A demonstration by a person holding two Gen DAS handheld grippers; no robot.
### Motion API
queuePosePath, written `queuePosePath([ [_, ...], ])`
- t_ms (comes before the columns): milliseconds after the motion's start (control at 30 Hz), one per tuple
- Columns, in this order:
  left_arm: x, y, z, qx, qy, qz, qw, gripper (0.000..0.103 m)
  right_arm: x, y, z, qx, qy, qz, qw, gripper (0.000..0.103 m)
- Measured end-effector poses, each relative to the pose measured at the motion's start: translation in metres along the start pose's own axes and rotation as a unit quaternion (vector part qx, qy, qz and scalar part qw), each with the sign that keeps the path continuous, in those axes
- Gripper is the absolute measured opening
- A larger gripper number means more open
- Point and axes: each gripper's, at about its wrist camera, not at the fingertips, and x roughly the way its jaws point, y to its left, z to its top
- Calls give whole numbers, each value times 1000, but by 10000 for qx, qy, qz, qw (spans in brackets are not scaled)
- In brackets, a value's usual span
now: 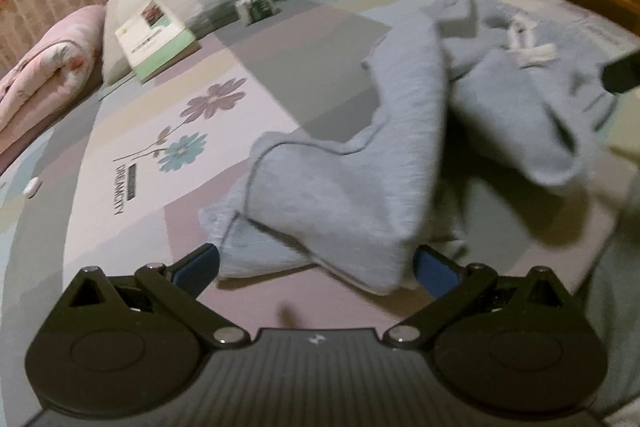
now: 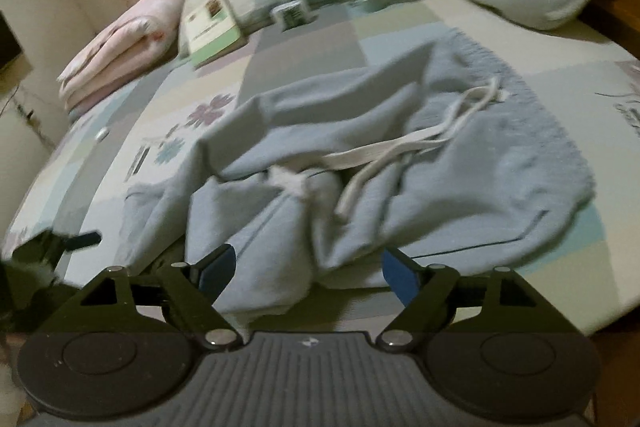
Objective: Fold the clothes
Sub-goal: 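Lay the waistband flat on the bed and open the right gripper, then grasp a pant leg with the left gripper and lift it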
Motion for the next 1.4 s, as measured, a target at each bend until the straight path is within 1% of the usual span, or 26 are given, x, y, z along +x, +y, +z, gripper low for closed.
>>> queuePosePath([
  [133, 7, 15, 7, -43, -45, 170, 9998, 102, 6, 9, -2, -44, 46, -24, 10000, 85],
  [233, 10, 26, 17, -16, -150, 379, 9992, 102, 5, 9, -2, 41, 18, 43, 10000, 85],
  [300, 15, 36, 26, -44, -190, 560, 9982, 102, 2, 10, -2, 46, -7, 81, 10000, 85],
  [433, 28, 55, 44, -113, -210, 750, 9969, 102, -1, 14, -2, -6, -38, 94, 9999, 86],
  [567, 39, 64, 63, -1, -285, 915, 9954, 102, -3, 18, -4, -9, -60, 114, 9999, 86],
  [933, 27, 62, 70, -137, -349, 247, 9990, 102, -8, 22, -6, -9, -90, 189, 9998, 87],
  [1000, 16, 56, 61, -141, -404, 114, 9990, 102, -8, 24, -7, -30, -92, 228, 9997, 87],
  [1167, -11, 42, 34, -504, -448, -148, 9976, 102, -9, 29, -9, -44, -107, 345, 9993, 88],
  [1267, -12, 33, 23, -777, -337, -321, 9959, 102, -9, 29, -11, 14, -107, 434, 9990, 88],
  [1400, 4, 16, 17, -1049, -95, -540, 9930, 102, -11, 30, -13, 61, -117, 509, 9986, 88],
])
